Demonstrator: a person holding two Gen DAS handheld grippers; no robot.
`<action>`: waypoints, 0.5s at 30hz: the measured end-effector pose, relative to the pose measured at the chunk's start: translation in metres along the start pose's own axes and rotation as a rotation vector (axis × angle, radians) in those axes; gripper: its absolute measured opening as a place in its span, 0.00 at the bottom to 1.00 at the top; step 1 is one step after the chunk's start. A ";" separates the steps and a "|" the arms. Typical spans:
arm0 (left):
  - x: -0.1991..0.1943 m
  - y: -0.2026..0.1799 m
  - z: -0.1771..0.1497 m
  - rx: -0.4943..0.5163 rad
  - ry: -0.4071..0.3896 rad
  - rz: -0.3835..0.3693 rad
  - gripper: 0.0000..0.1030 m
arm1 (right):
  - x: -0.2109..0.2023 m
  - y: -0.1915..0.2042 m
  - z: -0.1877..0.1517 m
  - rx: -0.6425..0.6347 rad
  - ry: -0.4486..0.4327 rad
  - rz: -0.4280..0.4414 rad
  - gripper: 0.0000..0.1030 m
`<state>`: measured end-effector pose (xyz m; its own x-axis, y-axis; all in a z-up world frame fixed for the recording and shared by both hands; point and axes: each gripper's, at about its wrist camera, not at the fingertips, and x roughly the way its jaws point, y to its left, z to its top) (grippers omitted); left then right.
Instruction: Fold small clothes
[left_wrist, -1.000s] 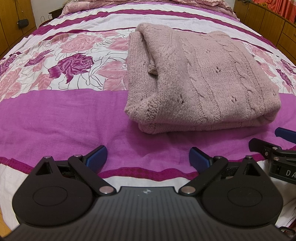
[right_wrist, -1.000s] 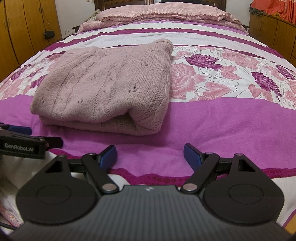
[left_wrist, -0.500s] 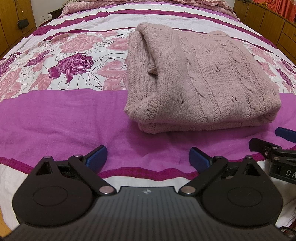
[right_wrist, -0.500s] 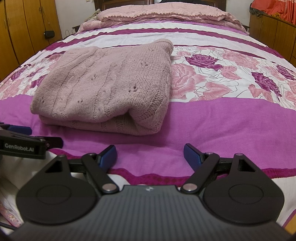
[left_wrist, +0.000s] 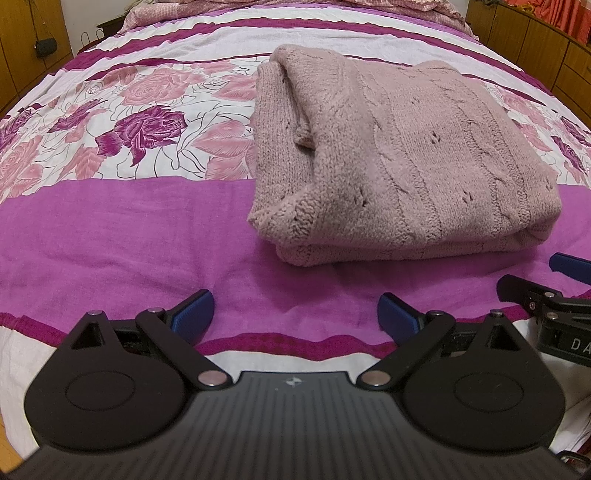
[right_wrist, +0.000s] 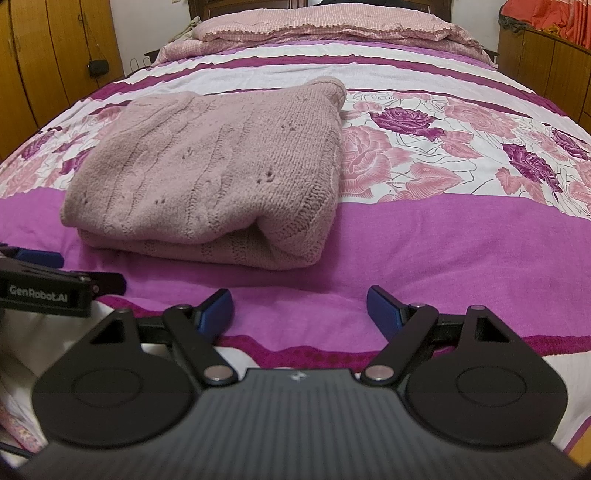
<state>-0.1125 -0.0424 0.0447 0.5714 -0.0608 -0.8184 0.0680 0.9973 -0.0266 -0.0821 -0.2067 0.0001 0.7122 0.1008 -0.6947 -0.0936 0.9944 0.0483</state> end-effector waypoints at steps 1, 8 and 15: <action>0.000 0.000 0.000 0.000 0.000 0.000 0.96 | 0.000 0.000 0.000 0.000 0.000 0.000 0.79; 0.000 0.000 0.000 0.001 0.000 0.001 0.96 | 0.000 0.000 0.000 0.000 0.001 -0.001 0.79; 0.001 0.000 0.000 0.004 0.003 0.003 0.96 | 0.000 0.001 0.000 -0.001 0.002 -0.002 0.79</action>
<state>-0.1118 -0.0424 0.0445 0.5695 -0.0581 -0.8200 0.0698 0.9973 -0.0222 -0.0823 -0.2057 0.0004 0.7107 0.0989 -0.6965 -0.0933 0.9946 0.0460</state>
